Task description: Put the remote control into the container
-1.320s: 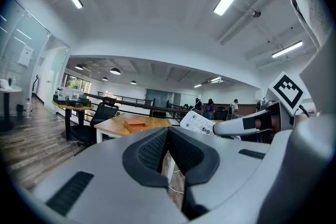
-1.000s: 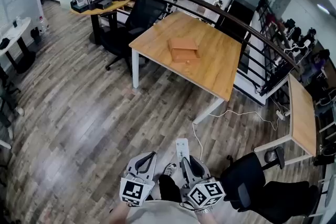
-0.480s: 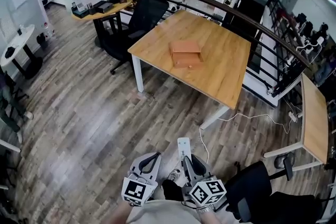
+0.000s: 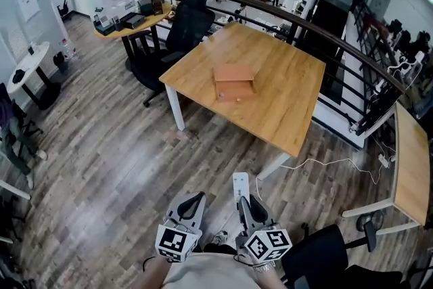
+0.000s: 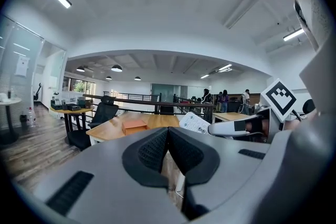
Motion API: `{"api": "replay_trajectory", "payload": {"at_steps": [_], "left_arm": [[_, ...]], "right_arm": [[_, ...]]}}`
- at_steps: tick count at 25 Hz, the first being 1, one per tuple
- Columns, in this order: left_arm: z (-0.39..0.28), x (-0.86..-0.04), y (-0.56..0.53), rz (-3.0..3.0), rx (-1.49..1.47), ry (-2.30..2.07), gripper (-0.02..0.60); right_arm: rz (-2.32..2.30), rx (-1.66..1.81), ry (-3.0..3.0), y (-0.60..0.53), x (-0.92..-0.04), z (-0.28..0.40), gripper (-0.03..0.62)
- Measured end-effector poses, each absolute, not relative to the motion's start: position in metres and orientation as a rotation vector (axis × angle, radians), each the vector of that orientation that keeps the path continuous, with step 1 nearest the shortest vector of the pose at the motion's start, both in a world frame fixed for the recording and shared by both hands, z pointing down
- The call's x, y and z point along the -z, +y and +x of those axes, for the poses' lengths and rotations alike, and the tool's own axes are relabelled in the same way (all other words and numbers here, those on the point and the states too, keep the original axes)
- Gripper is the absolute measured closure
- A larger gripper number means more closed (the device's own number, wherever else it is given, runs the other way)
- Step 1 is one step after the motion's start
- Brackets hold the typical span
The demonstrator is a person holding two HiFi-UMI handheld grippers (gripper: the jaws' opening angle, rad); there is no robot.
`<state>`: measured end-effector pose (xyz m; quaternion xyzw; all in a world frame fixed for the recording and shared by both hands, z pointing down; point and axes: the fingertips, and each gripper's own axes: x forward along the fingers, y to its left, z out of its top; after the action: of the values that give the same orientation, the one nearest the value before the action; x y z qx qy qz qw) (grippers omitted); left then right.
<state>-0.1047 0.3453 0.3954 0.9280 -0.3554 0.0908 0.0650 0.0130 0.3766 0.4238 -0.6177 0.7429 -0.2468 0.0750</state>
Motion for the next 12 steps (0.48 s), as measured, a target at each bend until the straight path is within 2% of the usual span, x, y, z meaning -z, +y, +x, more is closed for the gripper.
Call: {"api": "replay_trajectory", "payload": {"at_steps": [12], "left_arm": [[-0.047,-0.416,0.265,2.785,-0.264,-1.022,0.571]], "right_arm": [[-1.919,0.797,2.177,0.312,-0.447,0.070,0.493]]}}
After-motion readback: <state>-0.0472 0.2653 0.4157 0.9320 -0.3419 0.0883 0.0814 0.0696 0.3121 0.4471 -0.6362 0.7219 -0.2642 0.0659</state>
